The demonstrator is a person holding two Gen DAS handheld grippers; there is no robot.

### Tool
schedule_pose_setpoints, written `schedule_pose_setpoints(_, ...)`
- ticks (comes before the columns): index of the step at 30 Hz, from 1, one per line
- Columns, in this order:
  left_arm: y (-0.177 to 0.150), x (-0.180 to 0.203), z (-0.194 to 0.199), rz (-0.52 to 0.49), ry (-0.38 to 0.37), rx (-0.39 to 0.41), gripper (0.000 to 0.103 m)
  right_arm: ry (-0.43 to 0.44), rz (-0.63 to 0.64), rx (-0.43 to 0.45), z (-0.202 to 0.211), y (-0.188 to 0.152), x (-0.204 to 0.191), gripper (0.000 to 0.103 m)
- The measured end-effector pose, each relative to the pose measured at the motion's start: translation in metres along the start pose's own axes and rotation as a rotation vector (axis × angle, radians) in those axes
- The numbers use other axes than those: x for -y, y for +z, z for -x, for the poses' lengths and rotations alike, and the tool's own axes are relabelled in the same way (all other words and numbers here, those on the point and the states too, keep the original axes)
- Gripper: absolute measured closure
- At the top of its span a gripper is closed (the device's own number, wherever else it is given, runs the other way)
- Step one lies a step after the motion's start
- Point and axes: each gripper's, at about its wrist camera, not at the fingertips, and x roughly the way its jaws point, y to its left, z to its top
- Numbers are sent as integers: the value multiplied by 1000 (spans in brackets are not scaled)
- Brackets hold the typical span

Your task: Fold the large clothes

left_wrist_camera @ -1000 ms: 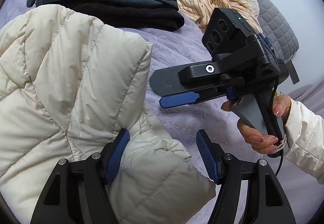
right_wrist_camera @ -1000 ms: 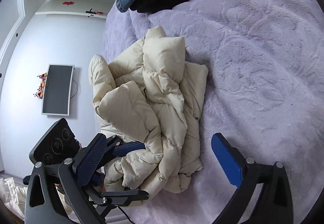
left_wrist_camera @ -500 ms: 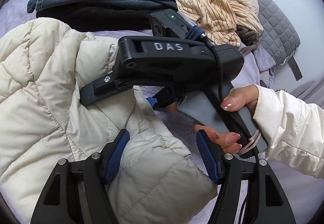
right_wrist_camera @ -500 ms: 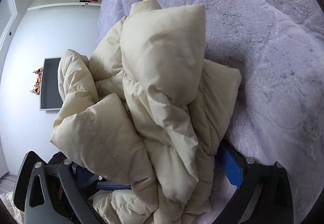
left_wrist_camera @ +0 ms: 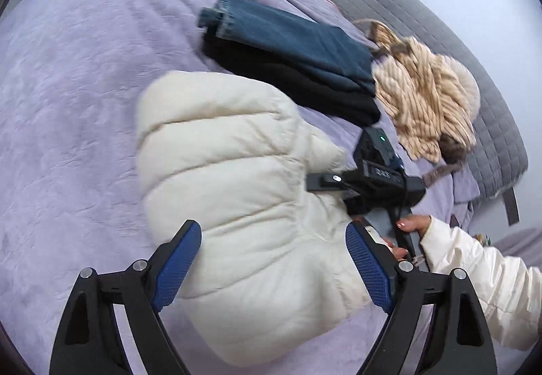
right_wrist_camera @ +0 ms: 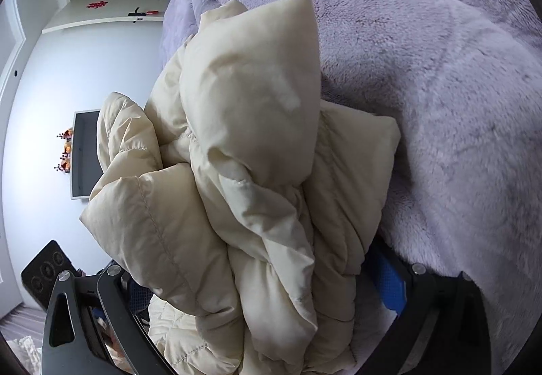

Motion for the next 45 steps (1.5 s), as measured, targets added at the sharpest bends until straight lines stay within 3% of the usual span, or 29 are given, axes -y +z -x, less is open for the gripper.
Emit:
schedule_pose_setpoints(2, 2, -36, 9, 95, 4, 9, 15, -4, -1, -1, 1, 1, -4, 0)
schedule_pose_setpoints(4, 2, -71, 5, 199, -70, -12, 15, -8, 0, -2, 2, -1, -8, 0)
schedule_pose_setpoints(6, -1, -98, -13, 270, -85, -50, 15, -11, -1, -2, 1, 0, -11, 0)
schedule_pose_setpoints(9, -5, -112, -48, 274, -104, -108, 15, -16, -2, 0, 0, 0, -14, 0)
schedule_pose_setpoints(12, -5, -111, -70, 287, -200, -111, 15, -23, -1, 1, 0, -1, -17, 0)
schedule_pose_setpoints(14, -2, -106, -78, 282, -223, -108, 15, -26, -3, 4, -1, -2, -19, 0)
schedule_pose_setpoints(16, 1, -96, -87, 256, -209, -117, 8, -32, -4, 6, -2, -2, -21, 0)
schedule_pose_setpoints(19, 3, -80, -101, 204, -161, -137, 6, -39, 4, 7, -5, -4, -26, 0)
schedule_pose_setpoints(25, 5, -61, -108, 164, -49, -139, 7, -56, -11, 26, -7, -9, -36, 3)
schedule_pose_setpoints(30, 4, -50, -100, 136, -3, -127, 15, -25, -47, 55, 1, -17, -42, 42)
schedule_pose_setpoints(33, 5, -41, -95, 119, 13, -123, 17, -39, -30, 72, 5, -24, -51, 50)
schedule_pose_setpoints(45, -9, -28, -35, 118, 28, -109, 17, 6, -33, 72, 9, -65, -92, 52)
